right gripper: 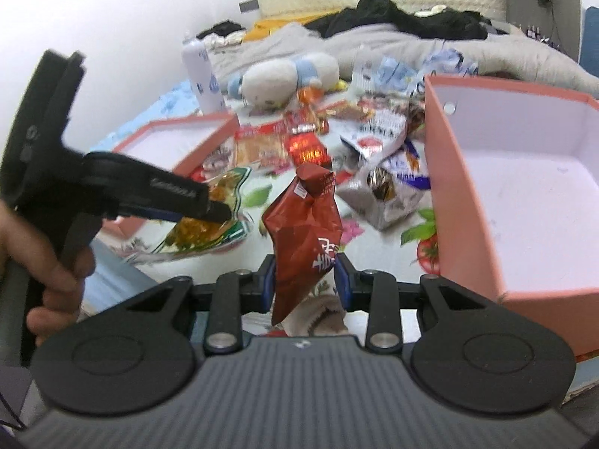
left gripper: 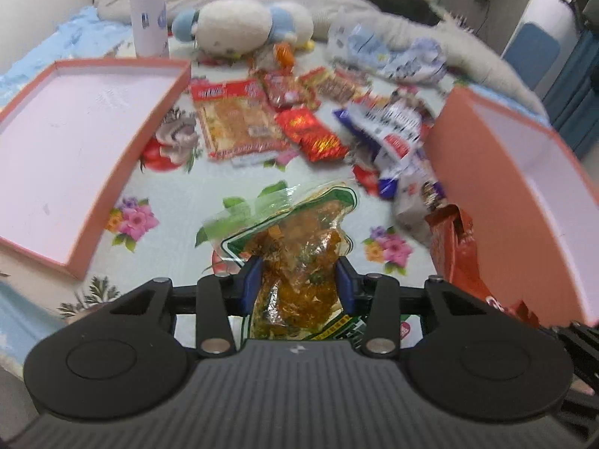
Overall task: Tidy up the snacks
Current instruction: 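Carry both packets into the larger pink box and open both grippers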
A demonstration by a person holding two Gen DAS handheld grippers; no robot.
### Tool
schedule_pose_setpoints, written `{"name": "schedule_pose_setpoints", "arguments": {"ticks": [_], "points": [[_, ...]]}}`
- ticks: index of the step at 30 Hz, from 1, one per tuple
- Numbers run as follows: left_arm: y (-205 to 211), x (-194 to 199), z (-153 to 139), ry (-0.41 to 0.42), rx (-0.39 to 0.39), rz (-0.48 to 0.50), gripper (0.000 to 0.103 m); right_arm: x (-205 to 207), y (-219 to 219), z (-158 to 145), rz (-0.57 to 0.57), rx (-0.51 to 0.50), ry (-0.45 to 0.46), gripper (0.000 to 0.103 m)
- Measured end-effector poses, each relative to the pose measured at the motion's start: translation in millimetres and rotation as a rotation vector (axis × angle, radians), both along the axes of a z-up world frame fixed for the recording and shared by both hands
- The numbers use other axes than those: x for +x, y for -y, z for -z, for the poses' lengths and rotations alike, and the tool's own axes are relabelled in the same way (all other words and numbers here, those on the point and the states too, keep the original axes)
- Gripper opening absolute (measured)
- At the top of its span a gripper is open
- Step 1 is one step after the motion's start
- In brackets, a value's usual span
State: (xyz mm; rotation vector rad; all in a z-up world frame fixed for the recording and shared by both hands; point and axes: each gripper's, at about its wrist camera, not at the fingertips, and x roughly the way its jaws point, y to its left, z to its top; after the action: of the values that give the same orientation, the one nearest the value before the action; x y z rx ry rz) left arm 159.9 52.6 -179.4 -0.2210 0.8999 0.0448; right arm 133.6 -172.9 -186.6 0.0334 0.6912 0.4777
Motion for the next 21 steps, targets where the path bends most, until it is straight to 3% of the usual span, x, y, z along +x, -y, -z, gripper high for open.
{"name": "schedule_pose_setpoints", "arguments": {"ticks": [12, 21], "points": [[20, -57, -67, 0.113, -0.029, 0.046, 0.048, -35, 28, -52, 0.059, 0.039, 0.079, 0.036], [72, -52, -83, 0.159, -0.106, 0.176, 0.048, -46, 66, -69, 0.182, 0.019, 0.120, 0.036]]}}
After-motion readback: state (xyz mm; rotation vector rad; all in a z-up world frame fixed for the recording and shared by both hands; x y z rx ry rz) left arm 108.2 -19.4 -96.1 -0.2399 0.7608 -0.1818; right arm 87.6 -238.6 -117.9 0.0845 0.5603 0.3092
